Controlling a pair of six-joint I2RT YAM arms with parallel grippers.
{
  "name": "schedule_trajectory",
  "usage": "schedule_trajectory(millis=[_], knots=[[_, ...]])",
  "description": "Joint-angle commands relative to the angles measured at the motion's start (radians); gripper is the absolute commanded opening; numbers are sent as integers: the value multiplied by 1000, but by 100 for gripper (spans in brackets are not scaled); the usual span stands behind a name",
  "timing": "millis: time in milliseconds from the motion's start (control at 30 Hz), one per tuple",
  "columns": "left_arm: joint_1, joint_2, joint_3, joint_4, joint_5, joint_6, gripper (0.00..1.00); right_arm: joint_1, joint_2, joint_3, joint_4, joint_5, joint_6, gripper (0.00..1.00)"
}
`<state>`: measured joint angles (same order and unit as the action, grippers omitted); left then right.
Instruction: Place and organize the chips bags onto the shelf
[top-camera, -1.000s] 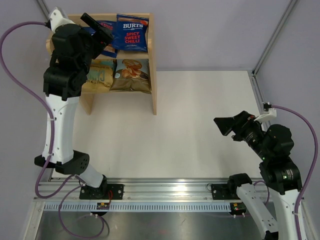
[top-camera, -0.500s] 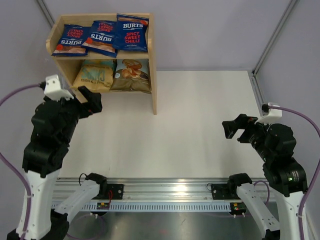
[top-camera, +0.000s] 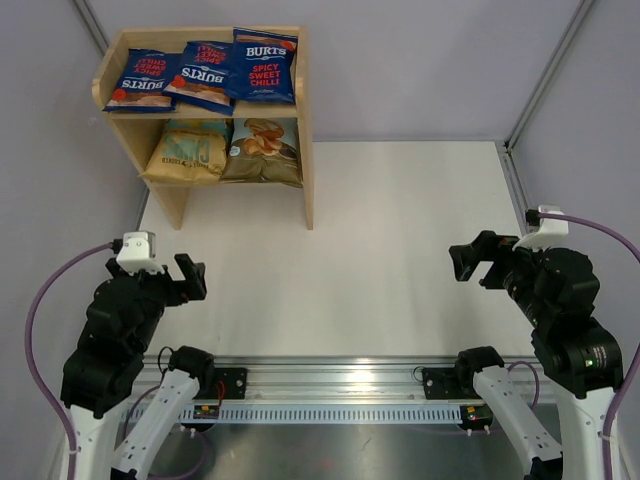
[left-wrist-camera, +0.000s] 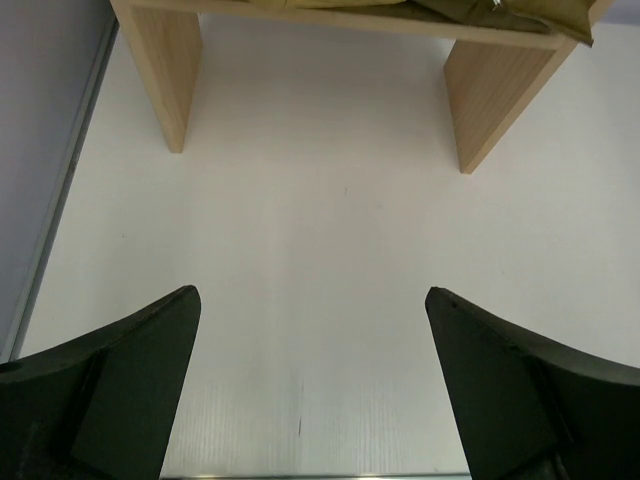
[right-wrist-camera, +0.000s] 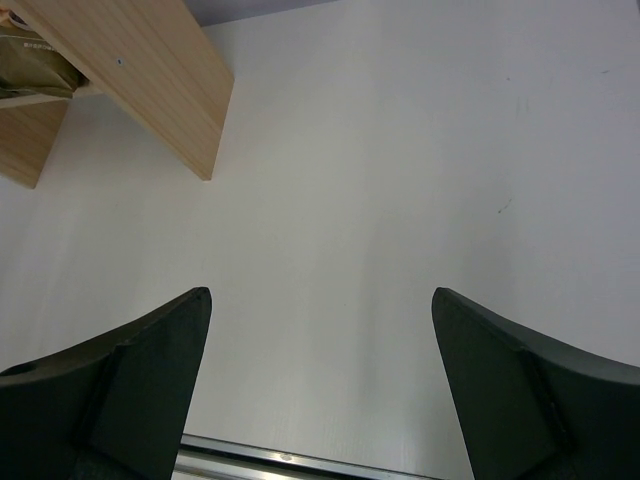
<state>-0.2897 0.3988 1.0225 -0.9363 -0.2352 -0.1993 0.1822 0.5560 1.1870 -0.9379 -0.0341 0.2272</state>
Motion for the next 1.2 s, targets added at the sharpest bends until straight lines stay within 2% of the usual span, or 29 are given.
schedule_trajectory(millis=[0, 133, 367, 1167], knots=[[0, -86, -7, -11, 11, 15, 99, 3, 4, -3, -6, 56, -22, 99], [0, -179, -18, 8, 46, 29, 99, 3, 7, -3, -6, 63, -26, 99], [0, -248, -15, 5, 79, 35, 99, 5, 4, 3, -18, 77, -32, 99], [0, -229, -15, 5, 79, 37, 99, 3, -2, -40, 39, 40, -32, 100]])
